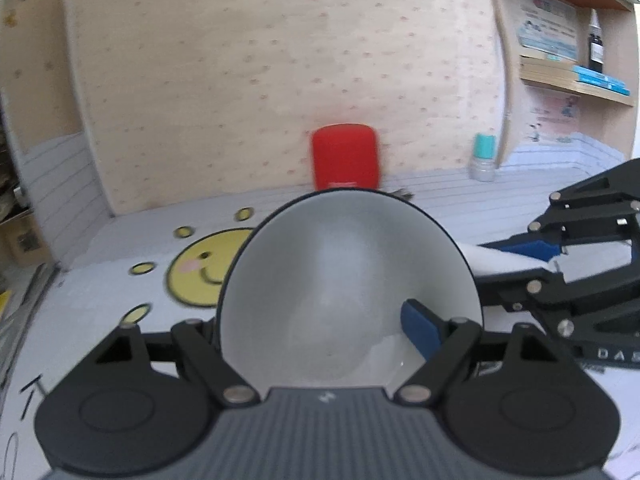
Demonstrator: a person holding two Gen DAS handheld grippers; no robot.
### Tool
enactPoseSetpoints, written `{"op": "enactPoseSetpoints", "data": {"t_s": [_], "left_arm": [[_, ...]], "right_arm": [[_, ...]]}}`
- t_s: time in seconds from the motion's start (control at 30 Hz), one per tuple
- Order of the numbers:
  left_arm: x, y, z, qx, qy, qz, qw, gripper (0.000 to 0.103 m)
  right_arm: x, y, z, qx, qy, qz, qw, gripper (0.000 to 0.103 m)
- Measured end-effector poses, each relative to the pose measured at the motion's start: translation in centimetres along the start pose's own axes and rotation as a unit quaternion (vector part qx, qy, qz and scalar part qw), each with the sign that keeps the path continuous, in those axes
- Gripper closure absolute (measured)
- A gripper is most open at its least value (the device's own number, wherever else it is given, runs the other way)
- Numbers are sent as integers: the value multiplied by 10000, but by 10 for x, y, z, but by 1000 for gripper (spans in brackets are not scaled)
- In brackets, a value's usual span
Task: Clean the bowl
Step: 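Lower the yellow bowl toward the mat with the left tool while the right tool holds the sponge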
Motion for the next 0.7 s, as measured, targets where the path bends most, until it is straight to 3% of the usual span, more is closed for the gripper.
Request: {"op": "enactPoseSetpoints", "data": {"t_s": [0.2, 0.7], "left_arm": [[-13, -25, -20, 342, 16, 166, 9993, 21], [-45, -69, -31, 502, -64, 279, 9983, 14]], "right_arm": [[9, 8, -14, 552, -167, 241, 9980, 85], [12, 4, -44, 1220, -1171, 272, 9852, 85]]}}
Point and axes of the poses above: each gripper's, at about its wrist camera, not at the fingertips, and y roughly against the way its jaws point, z to its left, x to its underside, the point moved 3 cm from there along -y, roughly the way its jaws point, and after that the axes turned 2 degrees about -y, right-handed, at the moved point
